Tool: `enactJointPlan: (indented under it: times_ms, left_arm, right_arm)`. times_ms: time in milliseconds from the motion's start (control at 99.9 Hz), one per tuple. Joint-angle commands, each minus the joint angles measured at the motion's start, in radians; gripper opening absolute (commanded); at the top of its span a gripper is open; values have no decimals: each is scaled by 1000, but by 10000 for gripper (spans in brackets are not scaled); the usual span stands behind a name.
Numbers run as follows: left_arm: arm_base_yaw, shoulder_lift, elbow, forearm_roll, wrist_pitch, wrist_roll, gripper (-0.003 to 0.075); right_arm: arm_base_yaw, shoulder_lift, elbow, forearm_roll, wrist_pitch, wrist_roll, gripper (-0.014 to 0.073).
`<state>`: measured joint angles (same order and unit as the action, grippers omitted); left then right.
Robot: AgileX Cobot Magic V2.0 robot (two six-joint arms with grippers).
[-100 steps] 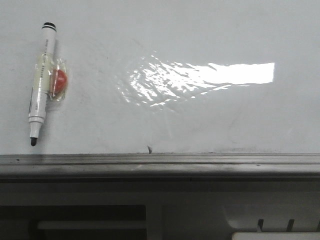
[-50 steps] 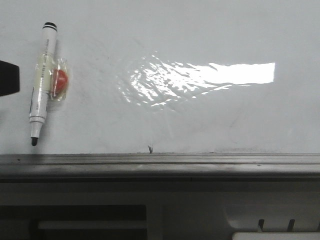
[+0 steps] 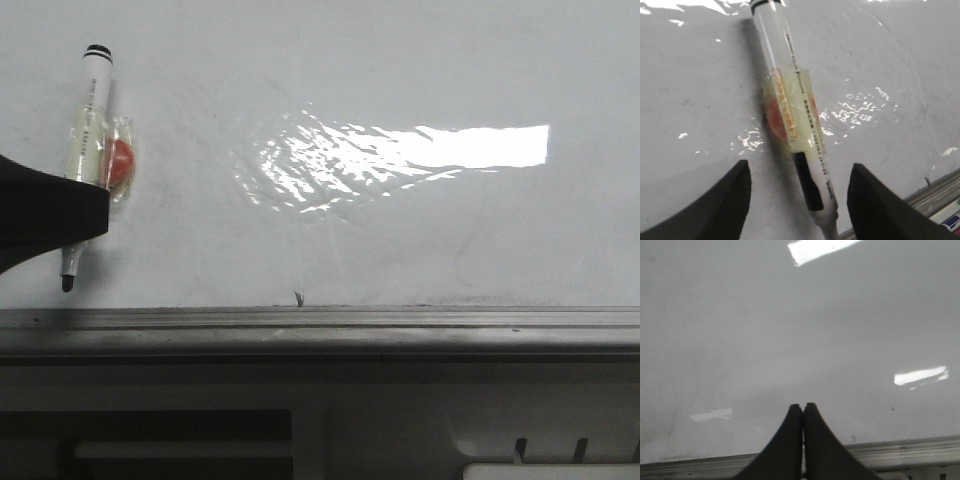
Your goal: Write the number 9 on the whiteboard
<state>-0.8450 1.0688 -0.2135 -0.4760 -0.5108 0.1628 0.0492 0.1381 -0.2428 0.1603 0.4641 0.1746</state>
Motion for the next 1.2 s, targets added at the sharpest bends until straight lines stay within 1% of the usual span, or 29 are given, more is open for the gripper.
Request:
enactJointPlan:
  times_ms: [0, 110, 240, 250, 290, 330, 440, 510, 560, 600, 670, 740, 790, 850, 880, 961, 1021, 1061, 1101, 1111, 1131, 1161, 1191]
  left_arm:
    - [-7, 16, -30, -1, -80, -6, 331]
    - [-7, 36, -30, -1, -80, -6, 220]
    - [-7, 36, -30, -1, -80, -6, 57]
    - [-7, 36, -30, -1, -80, -6, 57]
    - [-7, 36, -30, -1, -80, -6, 6]
    - [-7, 36, -30, -1, -80, -6, -21]
    - [-7, 36, -30, 5, -80, -6, -20]
    - [-7, 23, -30, 42, -78, -6, -20]
    - [-7, -1, -30, 84, -70, -6, -20]
    - [-7, -18, -32, 110, -55, -6, -20]
    - [-7, -61, -44, 139, 12, -6, -20]
    - [-7, -107, -75, 177, 128, -6, -20]
    - [-7, -135, -99, 234, 207, -6, -20]
    - [-7, -161, -119, 358, 278, -6, -20]
    - [-7, -170, -125, 432, 300, -6, -20]
    - [-7, -175, -130, 532, 307, -6, -20]
    - [-7, -175, -130, 553, 297, -6, -20]
    - [-7, -171, -130, 569, 293, -6, -20]
    - [-7, -168, -130, 602, 293, -6, -20]
    - [-7, -168, -130, 609, 293, -6, -20]
    - [-7, -167, -130, 631, 293, -6, -20]
    - [-7, -167, -130, 673, 290, -6, -20]
    - [-7, -167, -130, 696, 287, -6, -20]
  right_arm:
    - [1, 20, -33, 2, -74, -6, -69]
    - [1, 20, -33, 2, -74, -6, -69]
    - [1, 20, -33, 2, -66, -6, -69]
    - [1, 20, -33, 2, -60, -6, -69]
    - [1, 21, -33, 2, -42, -6, -69]
    - [1, 23, -33, 2, -27, -6, -69]
    - [8, 35, -37, 2, -24, -18, -69]
    - [37, 47, -37, 2, -25, -21, -69]
    - [72, 58, -43, 5, -28, -51, -69]
    - [95, 74, -52, 11, -28, -99, -69]
    - [141, 104, -81, 11, -30, -175, -69]
    - [188, 149, -123, 11, -30, -215, -69]
    - [225, 189, -154, 11, -30, -252, -69]
    - [272, 233, -192, 11, -32, -283, -69]
    - [302, 265, -215, 11, -32, -288, -69]
    - [370, 333, -270, 31, -16, -288, -63]
    - [426, 400, -316, 82, 17, -288, -21]
    - [468, 443, -344, 109, 31, -288, 40]
    - [514, 482, -368, 114, 33, -288, 129]
    - [522, 489, -372, 114, 33, -288, 164]
    - [545, 506, -382, 114, 26, -288, 202]
    - [576, 534, -395, 114, 14, -288, 295]
    - [614, 555, -409, 114, -6, -288, 365]
